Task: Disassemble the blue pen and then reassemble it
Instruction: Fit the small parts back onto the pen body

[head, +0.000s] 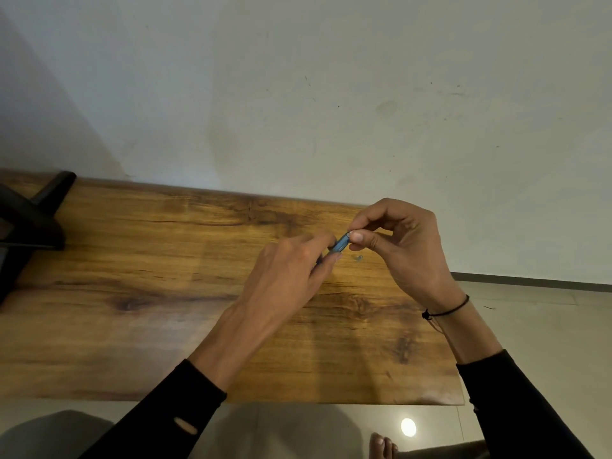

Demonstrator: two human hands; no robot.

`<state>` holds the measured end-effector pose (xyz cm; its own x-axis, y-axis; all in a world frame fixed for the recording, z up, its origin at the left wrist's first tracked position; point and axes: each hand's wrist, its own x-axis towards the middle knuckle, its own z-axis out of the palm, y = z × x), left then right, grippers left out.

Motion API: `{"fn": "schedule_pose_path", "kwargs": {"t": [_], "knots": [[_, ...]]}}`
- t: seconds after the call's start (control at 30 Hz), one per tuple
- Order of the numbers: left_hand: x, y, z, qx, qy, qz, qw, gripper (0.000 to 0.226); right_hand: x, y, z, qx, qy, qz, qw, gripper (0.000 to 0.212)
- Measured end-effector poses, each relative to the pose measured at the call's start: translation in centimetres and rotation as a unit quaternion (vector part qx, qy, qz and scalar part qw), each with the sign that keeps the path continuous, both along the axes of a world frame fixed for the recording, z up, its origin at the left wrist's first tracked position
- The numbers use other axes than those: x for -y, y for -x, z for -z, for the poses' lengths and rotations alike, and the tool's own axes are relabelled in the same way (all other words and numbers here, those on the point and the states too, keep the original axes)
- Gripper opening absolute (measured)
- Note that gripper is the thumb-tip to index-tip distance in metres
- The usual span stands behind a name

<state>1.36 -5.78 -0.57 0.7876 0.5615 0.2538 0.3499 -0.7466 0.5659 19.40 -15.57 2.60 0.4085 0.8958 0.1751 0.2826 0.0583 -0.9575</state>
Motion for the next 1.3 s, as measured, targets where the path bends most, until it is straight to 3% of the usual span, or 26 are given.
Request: {"fn": "schedule_pose_path", "kwargs": {"t": [0.17,0.4,0.57,0.63,0.7,0.77,0.97,1.07,1.17,1.23,1.3], "knots": [[-0.1,0.0,0.1,-0.021,-0.003,-0.002,1.000,0.019,0.1,0.0,-0.1,0.023,0.020,-0.021,0.999,0.021],[-0.1,0.0,0.2,-0.042,-0.037,-0.004,0.998,0.022,0.1,-0.2,0.1,0.018,0.048,-0.034,0.998,0.015],[0.0,0.1,-0.3,-0.004,0.003,-0.019,1.000,0.019,0.3,-1.2,1.2,0.030,0.084,-0.014,0.996,0.034],[0.0,0.2,-0.3,-0.001,0.020,-0.020,1.000,0.018,0.5,-2.0,2.5,0.127,0.144,0.040,0.981,0.032],[-0.1,0.3,-0.4,-0.007,0.038,-0.012,0.999,0.019,0.7,-2.5,3.9,0.286,0.241,0.056,0.926,0.036],[-0.1,0.3,-0.5,-0.015,0.043,-0.011,0.999,0.021,0.8,-2.1,5.1,0.377,0.299,0.038,0.876,0.040],[-0.2,0.4,-0.6,-0.015,0.040,-0.015,0.999,0.022,0.4,-0.6,6.3,0.418,0.300,0.019,0.857,0.009],[-0.3,0.6,-0.5,-0.014,0.036,-0.010,0.999,0.021,0.0,-0.7,5.3,0.357,0.271,0.043,0.893,0.010],[-0.4,0.6,-0.3,-0.013,0.028,-0.013,0.999,0.017,-0.4,-1.2,2.6,0.171,0.162,0.081,0.969,0.006],[-0.4,0.5,-0.2,-0.013,0.024,-0.013,1.000,0.017,-0.5,-1.0,0.7,0.103,0.093,0.058,0.989,0.005],[-0.4,0.3,-0.2,-0.023,0.026,-0.009,0.999,0.020,-0.4,-0.5,-0.5,0.094,0.056,0.019,0.994,0.007]]}}
